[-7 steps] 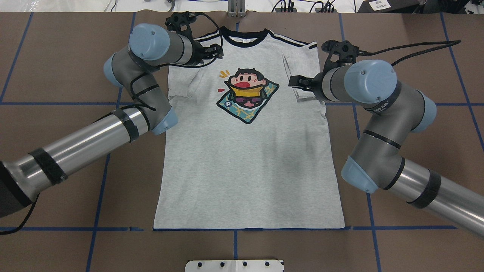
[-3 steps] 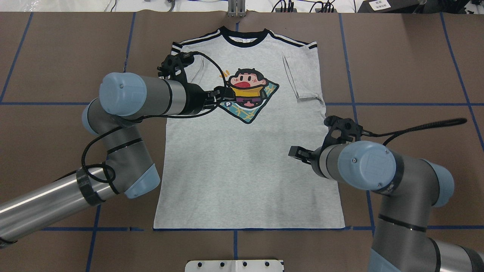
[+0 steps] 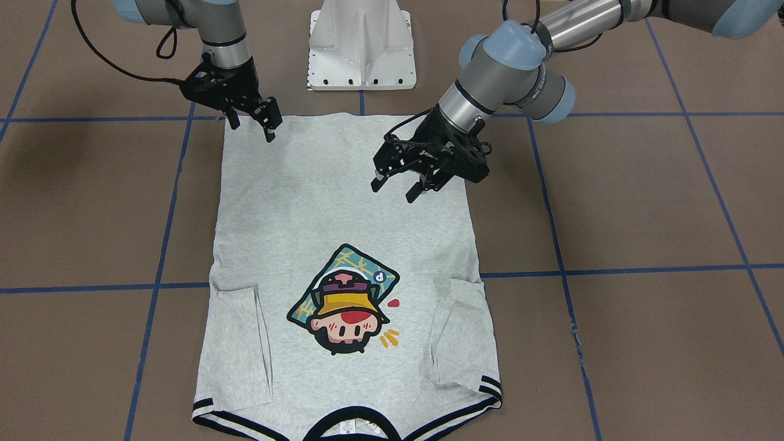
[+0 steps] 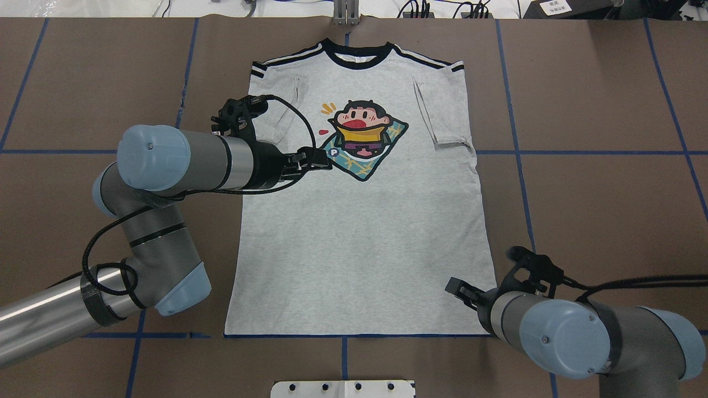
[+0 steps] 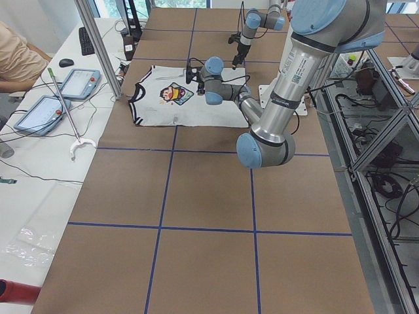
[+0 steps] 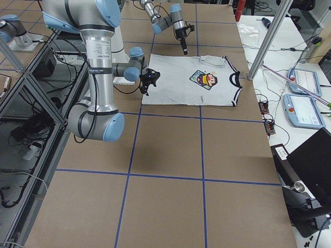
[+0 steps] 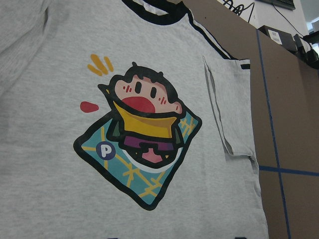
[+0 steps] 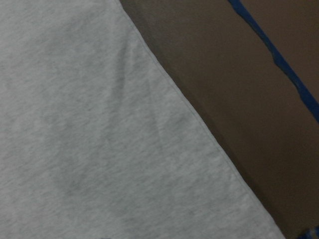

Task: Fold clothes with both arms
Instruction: 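Move both grippers down to the two hem corners nearest the robot, then grasp the hem corners with both grippers, then lift the hem with both grippers and fold it toward the collar, then lay the hem down near the collar and open both grippers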

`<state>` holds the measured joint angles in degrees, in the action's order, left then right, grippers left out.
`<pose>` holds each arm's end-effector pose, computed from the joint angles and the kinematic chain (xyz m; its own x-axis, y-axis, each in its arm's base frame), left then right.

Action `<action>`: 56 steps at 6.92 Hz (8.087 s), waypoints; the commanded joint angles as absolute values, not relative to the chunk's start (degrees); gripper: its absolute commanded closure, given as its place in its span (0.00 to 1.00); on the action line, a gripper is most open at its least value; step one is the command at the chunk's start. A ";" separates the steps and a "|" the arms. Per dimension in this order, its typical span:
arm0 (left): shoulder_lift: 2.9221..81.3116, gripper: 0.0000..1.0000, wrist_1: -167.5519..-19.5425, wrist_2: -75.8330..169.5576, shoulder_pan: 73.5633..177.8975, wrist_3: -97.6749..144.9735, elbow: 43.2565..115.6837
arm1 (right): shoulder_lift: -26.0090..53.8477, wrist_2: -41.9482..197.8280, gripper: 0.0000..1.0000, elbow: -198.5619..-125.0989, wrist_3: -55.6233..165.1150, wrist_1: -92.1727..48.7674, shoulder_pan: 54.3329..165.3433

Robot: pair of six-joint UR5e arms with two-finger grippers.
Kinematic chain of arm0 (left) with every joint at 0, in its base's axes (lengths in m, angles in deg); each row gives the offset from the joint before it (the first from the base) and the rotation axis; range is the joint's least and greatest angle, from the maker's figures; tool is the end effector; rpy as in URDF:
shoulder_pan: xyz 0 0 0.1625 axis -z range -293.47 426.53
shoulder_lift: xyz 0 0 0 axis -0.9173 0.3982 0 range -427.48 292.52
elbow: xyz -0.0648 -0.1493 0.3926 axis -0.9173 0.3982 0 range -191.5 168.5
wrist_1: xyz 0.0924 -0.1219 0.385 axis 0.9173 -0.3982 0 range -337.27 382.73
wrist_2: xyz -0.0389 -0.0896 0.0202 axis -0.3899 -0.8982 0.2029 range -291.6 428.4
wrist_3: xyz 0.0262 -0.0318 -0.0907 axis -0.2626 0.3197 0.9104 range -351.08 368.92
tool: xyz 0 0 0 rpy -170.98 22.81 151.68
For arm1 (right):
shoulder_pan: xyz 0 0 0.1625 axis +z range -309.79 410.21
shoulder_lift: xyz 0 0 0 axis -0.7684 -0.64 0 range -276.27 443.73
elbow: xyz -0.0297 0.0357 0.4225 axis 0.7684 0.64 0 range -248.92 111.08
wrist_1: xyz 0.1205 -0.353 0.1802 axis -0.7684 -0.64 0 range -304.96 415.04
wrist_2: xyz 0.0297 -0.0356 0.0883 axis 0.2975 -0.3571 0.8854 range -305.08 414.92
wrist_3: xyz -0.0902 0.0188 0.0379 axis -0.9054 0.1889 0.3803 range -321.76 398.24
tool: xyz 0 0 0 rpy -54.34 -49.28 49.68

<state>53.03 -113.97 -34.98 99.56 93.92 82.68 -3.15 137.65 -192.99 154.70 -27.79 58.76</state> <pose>0.4841 -0.4462 0.2214 0.1546 0.0006 -0.9880 0.3262 0.9439 0.0516 -0.4490 -0.2150 0.3508 0.5285 0.5263 0.6661 -0.5254 0.8191 -0.2304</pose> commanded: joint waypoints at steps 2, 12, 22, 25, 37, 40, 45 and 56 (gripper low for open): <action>52.58 0.17 -113.94 -34.96 99.58 94.26 83.07 | -5.83 133.50 0.14 -190.67 164.43 -27.58 52.86; 51.79 0.17 -113.85 -34.79 99.67 94.35 84.12 | -7.86 131.56 1.00 -191.44 166.13 -27.66 52.49; 30.53 0.23 -90.91 -25.21 76.38 114.04 103.55 | -8.03 132.17 1.00 -196.19 165.25 -28.19 54.78; 30.26 0.32 -90.65 -25.38 76.29 114.12 102.85 | -7.77 132.17 1.00 -196.19 165.25 -28.19 54.69; 24.78 1.00 -90.65 -27.76 75.40 116.23 118.83 | -6.10 131.65 1.00 -200.85 165.69 -28.28 50.47; 29.17 1.00 -90.47 -27.49 88.01 106.90 114.91 | -4.79 132.78 1.00 -200.41 156.62 -28.36 60.97; 51.42 1.00 -93.86 -28.46 110.10 90.34 82.52 | 25.95 144.30 1.00 -169.80 131.45 -35.04 88.76; 62.25 0.73 -109.46 -27.76 113.73 85.48 54.16 | 40.13 147.20 0.43 -134.93 122.62 -16.85 96.79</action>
